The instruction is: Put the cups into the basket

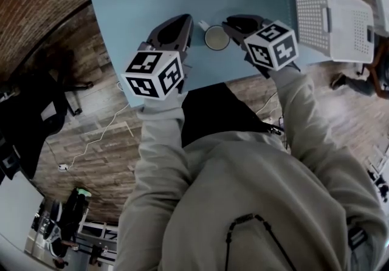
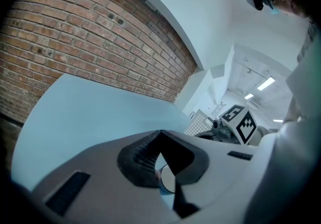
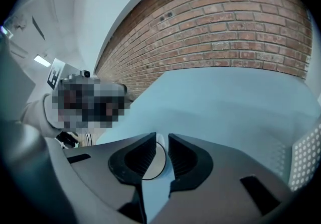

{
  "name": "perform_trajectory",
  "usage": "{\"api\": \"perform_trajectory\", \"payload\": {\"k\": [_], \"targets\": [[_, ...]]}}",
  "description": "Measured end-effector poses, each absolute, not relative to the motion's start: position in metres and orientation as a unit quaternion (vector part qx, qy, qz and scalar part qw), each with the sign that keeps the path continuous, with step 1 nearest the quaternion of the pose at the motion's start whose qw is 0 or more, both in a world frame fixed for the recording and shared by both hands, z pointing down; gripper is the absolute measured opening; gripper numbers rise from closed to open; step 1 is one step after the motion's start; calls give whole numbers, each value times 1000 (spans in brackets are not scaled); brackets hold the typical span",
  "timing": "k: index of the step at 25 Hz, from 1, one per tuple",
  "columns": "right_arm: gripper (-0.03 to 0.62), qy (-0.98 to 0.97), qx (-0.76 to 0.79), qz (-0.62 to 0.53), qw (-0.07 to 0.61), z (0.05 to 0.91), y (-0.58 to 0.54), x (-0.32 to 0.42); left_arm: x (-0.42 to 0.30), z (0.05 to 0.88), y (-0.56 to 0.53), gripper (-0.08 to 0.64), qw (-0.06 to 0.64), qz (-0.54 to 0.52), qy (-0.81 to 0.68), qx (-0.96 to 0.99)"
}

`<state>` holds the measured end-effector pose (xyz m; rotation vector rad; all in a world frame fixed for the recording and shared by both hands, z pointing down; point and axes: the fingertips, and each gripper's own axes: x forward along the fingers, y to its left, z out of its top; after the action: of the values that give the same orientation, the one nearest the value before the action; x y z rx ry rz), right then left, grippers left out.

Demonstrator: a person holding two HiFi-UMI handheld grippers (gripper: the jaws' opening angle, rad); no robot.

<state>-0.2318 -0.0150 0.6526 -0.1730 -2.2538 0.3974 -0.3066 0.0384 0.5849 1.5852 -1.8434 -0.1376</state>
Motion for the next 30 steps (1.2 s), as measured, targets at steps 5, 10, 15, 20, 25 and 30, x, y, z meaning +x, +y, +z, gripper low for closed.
{"api": "perform_trajectory", "payload": {"k": [5,10,15,20,25,30], "targets": [[167,-888,-61,159,427,671,-8,-228,-305,595,41,-5,353,-55,-708,609],[198,-875,-65,166,451,693,-6,-219,-301,605,36,-5,362,-47,-704,609],[207,-866,-76,162,468,703,-3,-220,-302,612,36,-5,369,-47,-703,606],[207,-858,-69,151,486,712,-5,-221,-303,615,30,-5,371,-50,-701,608],[207,-852,-68,129,503,718,-4,-220,-300,619,32,-5,375,-50,-698,608],[206,-838,-71,93,532,729,0,-223,-307,622,35,-5,377,-51,-701,604]]}}
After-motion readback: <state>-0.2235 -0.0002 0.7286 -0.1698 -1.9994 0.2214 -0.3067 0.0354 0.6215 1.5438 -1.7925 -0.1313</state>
